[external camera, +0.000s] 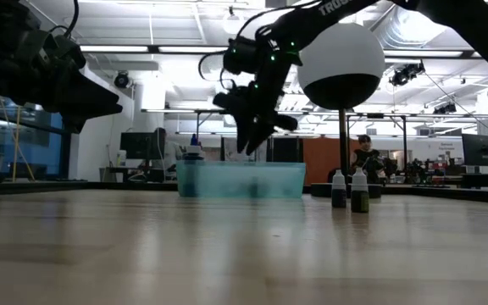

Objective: Pick & Place food coloring
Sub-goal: Put the small light green food coloring bottle into the green bin

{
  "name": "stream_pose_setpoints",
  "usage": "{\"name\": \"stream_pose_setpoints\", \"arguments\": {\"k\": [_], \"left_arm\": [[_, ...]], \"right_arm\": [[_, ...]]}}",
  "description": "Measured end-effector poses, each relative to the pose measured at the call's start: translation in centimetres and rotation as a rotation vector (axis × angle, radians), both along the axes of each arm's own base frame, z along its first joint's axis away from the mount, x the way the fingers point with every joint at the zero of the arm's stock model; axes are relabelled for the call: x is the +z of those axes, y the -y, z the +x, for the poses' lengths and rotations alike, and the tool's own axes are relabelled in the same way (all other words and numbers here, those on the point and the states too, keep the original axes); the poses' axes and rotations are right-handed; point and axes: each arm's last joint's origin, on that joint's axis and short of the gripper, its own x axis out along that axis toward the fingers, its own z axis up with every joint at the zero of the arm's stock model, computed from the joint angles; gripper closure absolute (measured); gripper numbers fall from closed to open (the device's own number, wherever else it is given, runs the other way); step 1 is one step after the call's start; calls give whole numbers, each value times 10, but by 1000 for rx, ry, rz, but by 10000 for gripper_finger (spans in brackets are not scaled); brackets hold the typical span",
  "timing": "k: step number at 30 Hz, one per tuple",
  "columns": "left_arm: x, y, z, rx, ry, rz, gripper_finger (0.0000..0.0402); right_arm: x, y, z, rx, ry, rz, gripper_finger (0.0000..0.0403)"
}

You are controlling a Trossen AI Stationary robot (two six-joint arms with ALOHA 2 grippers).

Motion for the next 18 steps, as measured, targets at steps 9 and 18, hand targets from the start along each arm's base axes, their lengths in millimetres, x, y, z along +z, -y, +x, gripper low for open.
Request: {"name": "stream_pose_setpoints", "arguments": {"k": [9,18], "left_arm": [[0,0,0,0,0,0,275],[0,0,0,0,0,0,275]], "right_arm": [[52,-15,15,137,80,-83,306],[129,-55,21,364,210,-156,306]]}}
